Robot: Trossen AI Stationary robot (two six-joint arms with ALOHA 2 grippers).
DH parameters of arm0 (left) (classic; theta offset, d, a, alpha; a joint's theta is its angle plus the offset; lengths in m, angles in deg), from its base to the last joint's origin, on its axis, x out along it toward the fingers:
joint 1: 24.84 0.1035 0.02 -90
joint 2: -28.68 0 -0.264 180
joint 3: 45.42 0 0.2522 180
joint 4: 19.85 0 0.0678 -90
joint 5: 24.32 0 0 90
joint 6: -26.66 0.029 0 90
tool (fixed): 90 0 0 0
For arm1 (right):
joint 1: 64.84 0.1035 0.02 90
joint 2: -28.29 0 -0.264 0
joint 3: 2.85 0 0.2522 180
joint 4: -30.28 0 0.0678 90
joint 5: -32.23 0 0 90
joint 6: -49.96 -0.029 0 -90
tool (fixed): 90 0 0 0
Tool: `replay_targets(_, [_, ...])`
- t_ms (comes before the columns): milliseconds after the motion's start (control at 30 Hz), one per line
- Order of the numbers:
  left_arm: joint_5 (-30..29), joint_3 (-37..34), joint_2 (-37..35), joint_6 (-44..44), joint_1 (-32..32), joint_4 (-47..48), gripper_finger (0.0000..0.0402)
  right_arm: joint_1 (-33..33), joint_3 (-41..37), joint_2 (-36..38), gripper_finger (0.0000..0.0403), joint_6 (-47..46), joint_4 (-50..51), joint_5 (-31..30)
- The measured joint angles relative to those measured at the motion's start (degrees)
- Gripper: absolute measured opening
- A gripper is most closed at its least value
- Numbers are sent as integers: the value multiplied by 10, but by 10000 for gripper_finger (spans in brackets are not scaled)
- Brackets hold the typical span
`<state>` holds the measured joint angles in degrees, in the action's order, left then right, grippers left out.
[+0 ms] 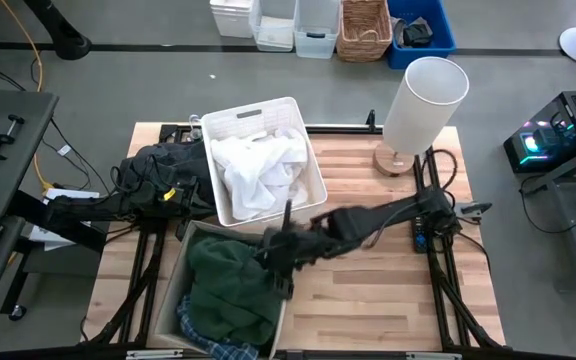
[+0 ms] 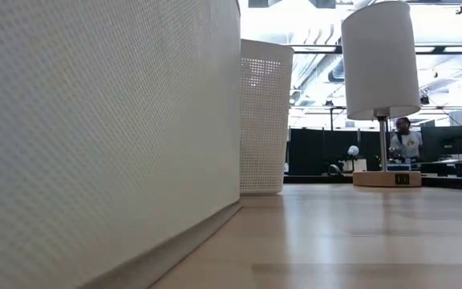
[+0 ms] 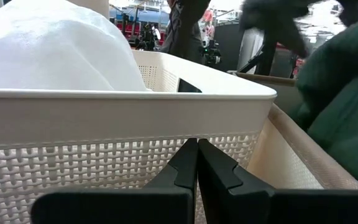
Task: Sort clothes
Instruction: Move the white bin to the right of the table
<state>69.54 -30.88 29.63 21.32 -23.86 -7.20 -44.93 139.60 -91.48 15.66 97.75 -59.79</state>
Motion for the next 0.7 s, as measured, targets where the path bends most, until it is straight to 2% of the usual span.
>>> replay_targets(200, [0,0,0,0,0,0,1,-22,46,31,300,25,95,-189])
replay_targets(300, [0,0,0,0,0,0,1,-63,63,31,293,-19,168,-203])
replay_targets(400, [0,0,0,0,0,0,1,-120,47,31,273,-68,212,-227])
replay_targets(467, [0,0,0,0,0,0,1,-154,33,30,240,-61,223,-253])
replay_targets(533, [0,0,0,0,0,0,1,-186,16,30,182,-47,211,-260])
replay_targets(633, [0,0,0,0,0,0,1,-229,-15,30,53,-6,185,-205])
replay_targets(667, [0,0,0,0,0,0,1,-240,-25,29,27,13,185,-185])
replay_targets(700, [0,0,0,0,0,0,1,-250,-36,29,19,23,183,-174])
